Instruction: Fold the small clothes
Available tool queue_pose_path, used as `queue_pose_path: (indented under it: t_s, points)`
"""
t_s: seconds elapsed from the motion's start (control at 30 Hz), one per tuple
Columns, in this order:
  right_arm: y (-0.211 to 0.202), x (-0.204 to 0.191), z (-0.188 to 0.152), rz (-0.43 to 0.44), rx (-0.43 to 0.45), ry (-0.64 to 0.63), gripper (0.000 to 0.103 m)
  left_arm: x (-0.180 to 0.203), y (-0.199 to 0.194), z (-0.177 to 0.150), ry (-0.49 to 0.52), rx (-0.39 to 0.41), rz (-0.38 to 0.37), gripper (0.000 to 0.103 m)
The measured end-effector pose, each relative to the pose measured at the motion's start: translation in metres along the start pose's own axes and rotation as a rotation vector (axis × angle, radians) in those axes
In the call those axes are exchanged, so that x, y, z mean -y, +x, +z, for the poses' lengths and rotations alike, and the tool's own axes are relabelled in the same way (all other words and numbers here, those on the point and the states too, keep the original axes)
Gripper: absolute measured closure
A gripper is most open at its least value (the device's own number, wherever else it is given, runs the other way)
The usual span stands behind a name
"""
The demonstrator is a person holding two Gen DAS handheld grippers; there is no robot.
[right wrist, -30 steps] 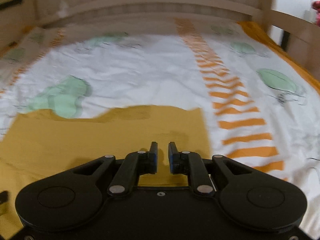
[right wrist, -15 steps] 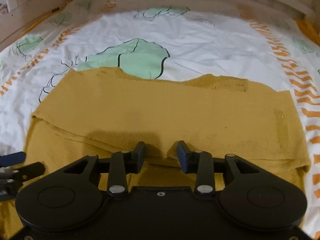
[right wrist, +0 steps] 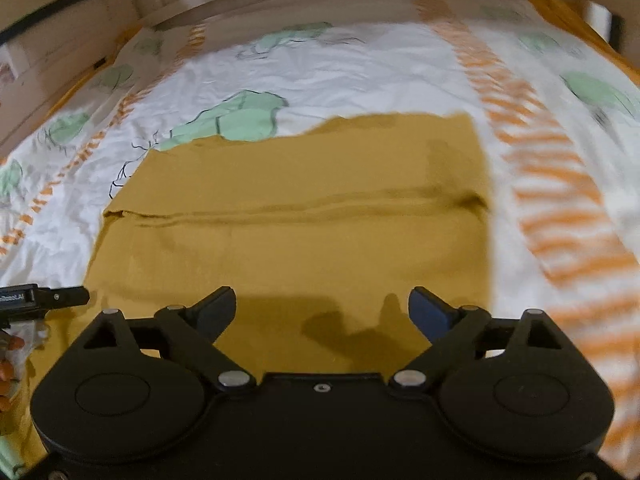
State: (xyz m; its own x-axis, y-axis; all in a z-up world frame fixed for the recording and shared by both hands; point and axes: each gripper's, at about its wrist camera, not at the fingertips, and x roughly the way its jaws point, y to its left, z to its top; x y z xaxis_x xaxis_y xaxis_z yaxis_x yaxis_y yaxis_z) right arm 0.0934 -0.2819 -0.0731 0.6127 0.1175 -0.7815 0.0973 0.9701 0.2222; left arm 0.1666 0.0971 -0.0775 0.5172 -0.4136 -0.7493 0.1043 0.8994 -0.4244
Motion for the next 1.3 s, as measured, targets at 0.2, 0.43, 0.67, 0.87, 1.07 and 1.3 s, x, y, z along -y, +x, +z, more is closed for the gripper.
queue_pose_path:
  t_s: [0.2, 0.43, 0.67, 0.87, 1.07, 1.3]
  points:
    - [-0.035, 0.038, -0.033, 0.002, -0.056, 0.154, 0.003, -0.005, -0.026, -0.021, 0.010, -0.025, -0.010, 0.030]
    - [-0.056, 0.067, -0.063, 0.026, -0.125, 0.277, 0.001, 0.000, -0.045, -0.042, 0.062, -0.090, -0.007, 0.030]
    - [-0.066, 0.063, -0.074, 0.095, -0.173, 0.263, 0.001, 0.003, -0.061, -0.062, 0.121, -0.118, -0.014, 0.030]
    - [-0.069, 0.063, -0.084, 0.175, -0.214, 0.284, 0.001, 0.019, -0.066, -0.079, 0.237, -0.141, 0.011, 0.030]
    - [-0.072, 0.064, -0.091, 0.248, -0.238, 0.302, 0.001, 0.012, -0.062, -0.078, 0.206, -0.154, -0.005, 0.030]
    - [-0.059, 0.073, -0.090, 0.291, -0.253, 0.372, 0.000, -0.004, -0.047, -0.066, 0.084, -0.129, -0.091, 0.032]
